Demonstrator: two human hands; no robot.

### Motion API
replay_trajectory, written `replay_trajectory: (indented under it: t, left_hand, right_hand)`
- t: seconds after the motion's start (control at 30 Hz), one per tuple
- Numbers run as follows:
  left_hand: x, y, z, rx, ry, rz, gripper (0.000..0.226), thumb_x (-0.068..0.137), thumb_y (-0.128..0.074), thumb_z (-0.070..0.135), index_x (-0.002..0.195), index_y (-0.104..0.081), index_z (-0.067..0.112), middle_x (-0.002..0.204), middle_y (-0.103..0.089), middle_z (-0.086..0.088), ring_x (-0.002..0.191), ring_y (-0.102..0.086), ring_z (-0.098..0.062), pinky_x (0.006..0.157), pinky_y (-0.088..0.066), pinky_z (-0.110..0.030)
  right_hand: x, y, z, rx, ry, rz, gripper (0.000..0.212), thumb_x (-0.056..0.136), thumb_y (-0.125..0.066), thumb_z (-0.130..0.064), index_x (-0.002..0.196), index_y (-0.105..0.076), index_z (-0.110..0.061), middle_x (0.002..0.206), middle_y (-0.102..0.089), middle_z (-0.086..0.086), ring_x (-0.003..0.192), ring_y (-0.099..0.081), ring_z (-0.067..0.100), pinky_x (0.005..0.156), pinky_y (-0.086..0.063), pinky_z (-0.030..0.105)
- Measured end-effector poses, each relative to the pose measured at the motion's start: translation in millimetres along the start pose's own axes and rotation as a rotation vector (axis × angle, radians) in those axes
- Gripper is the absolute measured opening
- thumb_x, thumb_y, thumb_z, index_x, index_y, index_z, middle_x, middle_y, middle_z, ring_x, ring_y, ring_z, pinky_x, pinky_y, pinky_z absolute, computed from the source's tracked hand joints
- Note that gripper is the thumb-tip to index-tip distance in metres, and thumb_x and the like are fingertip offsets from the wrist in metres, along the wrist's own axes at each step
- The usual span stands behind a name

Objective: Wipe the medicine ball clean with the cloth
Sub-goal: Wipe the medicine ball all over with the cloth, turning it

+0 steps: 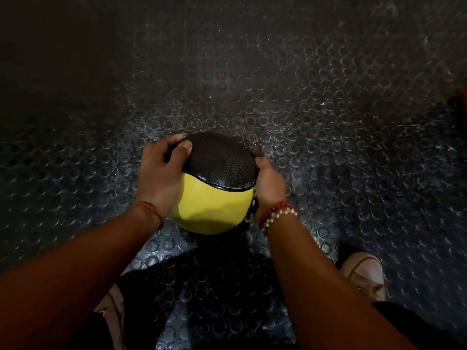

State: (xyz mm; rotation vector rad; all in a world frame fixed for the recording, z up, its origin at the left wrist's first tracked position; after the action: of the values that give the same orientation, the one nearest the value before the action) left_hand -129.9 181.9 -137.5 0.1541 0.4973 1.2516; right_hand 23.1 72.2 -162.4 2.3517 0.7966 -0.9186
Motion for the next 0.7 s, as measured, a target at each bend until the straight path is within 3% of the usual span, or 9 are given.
replay_trajectory:
  t: [0.1, 0.2, 0.23, 0.3, 0.4, 0.5, 0.6, 0.7]
  left_hand:
    - [-0.6, 0.5, 1.2, 0.01, -0.011, 0.005, 0.013, 0.098, -0.059, 0.034, 0.11, -0.064, 0.035, 0.123, -0.053, 0.001, 0.101, -0.053, 0.004, 0.095, -0.041, -0.015]
    - [-1.9, 1.1, 0.1, 0.024, -0.027, 0.0, 0.012, 0.098, -0.058, 0.034, 0.109, -0.063, 0.036, 0.12, -0.052, 0.001, 0.105, -0.055, -0.003, 0.1, -0.043, -0.022]
    - [-2.1, 1.5, -0.1, 0.034, -0.033, -0.003, 0.012, 0.098, -0.058, 0.034, 0.109, -0.063, 0.036, 0.12, -0.052, 0.001, 0.108, -0.055, -0.007, 0.101, -0.043, -0.024]
    - [-2.1, 1.6, -1.1, 0.066, -0.05, -0.004, 0.014, 0.097, -0.058, 0.037, 0.11, -0.062, 0.037, 0.118, -0.051, 0.002, 0.111, -0.055, -0.011, 0.1, -0.042, -0.025]
    - [-1.4, 1.2, -1.3, 0.07, -0.054, -0.01, 0.018, 0.093, -0.057, 0.04, 0.11, -0.062, 0.036, 0.116, -0.05, 0.001, 0.11, -0.055, -0.012, 0.097, -0.042, -0.023]
    - [-0.2, -0.1, -0.9, 0.05, -0.053, -0.012, 0.019, 0.092, -0.058, 0.038, 0.11, -0.063, 0.035, 0.116, -0.049, 0.001, 0.106, -0.055, -0.009, 0.095, -0.042, -0.02]
    - [1.9, -1.4, -0.7, 0.054, -0.041, -0.02, 0.017, 0.094, -0.06, 0.037, 0.11, -0.063, 0.034, 0.116, -0.049, 0.002, 0.1, -0.054, -0.001, 0.093, -0.041, -0.014]
    - [2.4, -1.9, -0.2, 0.068, -0.044, -0.01, 0.014, 0.097, -0.06, 0.031, 0.11, -0.063, 0.034, 0.116, -0.049, 0.004, 0.104, -0.053, -0.004, 0.09, -0.037, -0.007]
  right_hand:
    - [-21.6, -6.0, 6.2, 0.119, 0.09, 0.173, 0.028, 0.09, -0.046, -0.037, 0.089, -0.066, -0.017, 0.105, -0.064, 0.005, 0.099, -0.058, 0.024, 0.091, -0.047, 0.044]
    - [-44.6, -9.7, 1.9, -0.044, 0.291, 0.274, 0.034, 0.096, -0.043, -0.036, 0.123, -0.058, -0.023, 0.119, -0.052, -0.008, 0.102, -0.05, 0.012, 0.078, -0.039, 0.016]
    - [-50.8, -12.9, 0.8, -0.117, 0.377, 0.28, 0.038, 0.095, -0.043, -0.037, 0.129, -0.055, -0.025, 0.125, -0.049, -0.008, 0.107, -0.048, 0.011, 0.081, -0.04, 0.016]
    - [-63.7, -20.4, -7.0, -0.254, 0.567, 0.285, 0.046, 0.091, -0.041, -0.042, 0.133, -0.051, -0.026, 0.136, -0.046, -0.004, 0.122, -0.045, 0.018, 0.099, -0.042, 0.035]
    - [-67.7, -29.9, -24.4, -0.492, 0.737, 0.249, 0.05, 0.086, -0.04, -0.042, 0.131, -0.054, -0.024, 0.139, -0.047, 0.0, 0.127, -0.043, 0.026, 0.104, -0.037, 0.047]
    - [-54.8, -32.8, -48.3, -0.692, 0.806, 0.149, 0.042, 0.089, -0.039, -0.041, 0.123, -0.058, -0.027, 0.126, -0.053, -0.002, 0.113, -0.051, 0.027, 0.095, -0.043, 0.044]
    - [-32.4, -35.1, -69.0, -0.769, 0.727, 0.019, 0.033, 0.092, -0.04, -0.04, 0.11, -0.063, -0.026, 0.108, -0.054, 0.0, 0.095, -0.055, 0.024, 0.079, -0.045, 0.036]
    - [-13.5, -33.3, -78.3, -0.72, 0.575, -0.118, 0.031, 0.093, -0.042, -0.039, 0.095, -0.067, -0.022, 0.091, -0.059, -0.002, 0.081, -0.054, 0.018, 0.071, -0.042, 0.031]
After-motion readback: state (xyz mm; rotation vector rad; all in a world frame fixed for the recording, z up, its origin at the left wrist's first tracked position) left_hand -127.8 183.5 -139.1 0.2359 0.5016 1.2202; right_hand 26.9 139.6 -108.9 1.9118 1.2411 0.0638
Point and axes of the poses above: each hand's wrist, its own x-axis towards the middle knuckle, its own y-axis out of the back of the hand, z = x × y, the point moved 3 cm from there along x, towards the middle knuckle
